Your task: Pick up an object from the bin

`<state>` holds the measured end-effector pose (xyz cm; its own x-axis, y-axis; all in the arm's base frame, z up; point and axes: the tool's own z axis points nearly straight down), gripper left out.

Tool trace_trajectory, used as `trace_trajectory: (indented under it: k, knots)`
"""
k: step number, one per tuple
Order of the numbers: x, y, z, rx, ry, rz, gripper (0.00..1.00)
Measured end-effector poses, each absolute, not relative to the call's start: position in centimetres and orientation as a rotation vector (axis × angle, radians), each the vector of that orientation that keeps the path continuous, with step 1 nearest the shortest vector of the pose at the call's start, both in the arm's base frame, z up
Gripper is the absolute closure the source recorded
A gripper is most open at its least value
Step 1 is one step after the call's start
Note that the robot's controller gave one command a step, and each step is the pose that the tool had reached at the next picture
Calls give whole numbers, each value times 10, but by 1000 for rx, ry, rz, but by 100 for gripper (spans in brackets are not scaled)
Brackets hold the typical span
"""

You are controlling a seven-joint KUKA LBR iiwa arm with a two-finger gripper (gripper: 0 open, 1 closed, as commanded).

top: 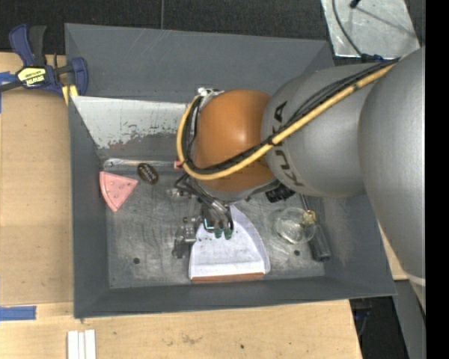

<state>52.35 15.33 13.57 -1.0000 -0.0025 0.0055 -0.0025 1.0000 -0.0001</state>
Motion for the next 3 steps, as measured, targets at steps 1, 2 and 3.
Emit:
trace_trajectory:
  k: [1, 2, 3]
  knots:
    - [526, 153, 140, 1, -3144, -2, 0]
    - [524, 117, 135, 149, -3140, -2, 0]
    - [500, 92, 131, 605, -3084, 0, 0]
